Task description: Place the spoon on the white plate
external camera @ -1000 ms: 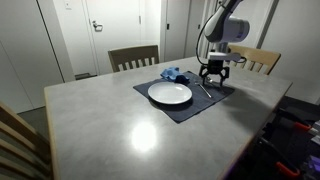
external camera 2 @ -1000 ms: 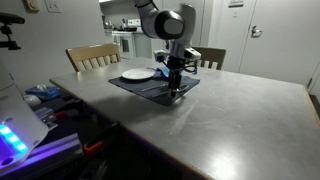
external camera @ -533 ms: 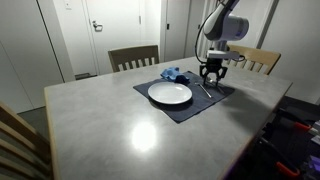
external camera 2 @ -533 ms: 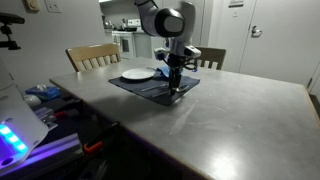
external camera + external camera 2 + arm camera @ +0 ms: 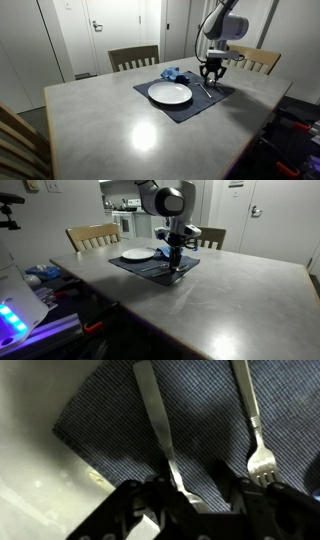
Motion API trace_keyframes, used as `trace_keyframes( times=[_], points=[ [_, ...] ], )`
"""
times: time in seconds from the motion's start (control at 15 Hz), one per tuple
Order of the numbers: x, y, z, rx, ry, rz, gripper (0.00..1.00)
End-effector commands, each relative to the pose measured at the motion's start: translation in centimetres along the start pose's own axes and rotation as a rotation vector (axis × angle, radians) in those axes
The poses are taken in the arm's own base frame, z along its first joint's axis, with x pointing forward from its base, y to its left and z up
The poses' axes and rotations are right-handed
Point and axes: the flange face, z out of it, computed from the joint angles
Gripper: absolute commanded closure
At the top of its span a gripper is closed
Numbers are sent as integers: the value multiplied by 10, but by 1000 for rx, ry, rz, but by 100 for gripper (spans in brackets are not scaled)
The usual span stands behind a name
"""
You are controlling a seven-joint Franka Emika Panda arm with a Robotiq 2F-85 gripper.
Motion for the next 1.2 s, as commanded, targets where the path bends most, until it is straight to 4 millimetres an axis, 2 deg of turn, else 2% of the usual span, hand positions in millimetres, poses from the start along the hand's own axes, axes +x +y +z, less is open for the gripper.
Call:
trace_keyframes(
  times=[0.0, 0.07, 0.2, 0.93, 1.13],
  points=[
    [5, 7, -1, 15, -23, -8, 81],
    [5, 7, -1, 16, -22, -8, 89],
    [5, 7, -2, 16, -18, -8, 99],
    [-4, 18, -5, 16, 12, -5, 98],
    [-6, 20, -10, 7, -1, -79, 98]
  ],
)
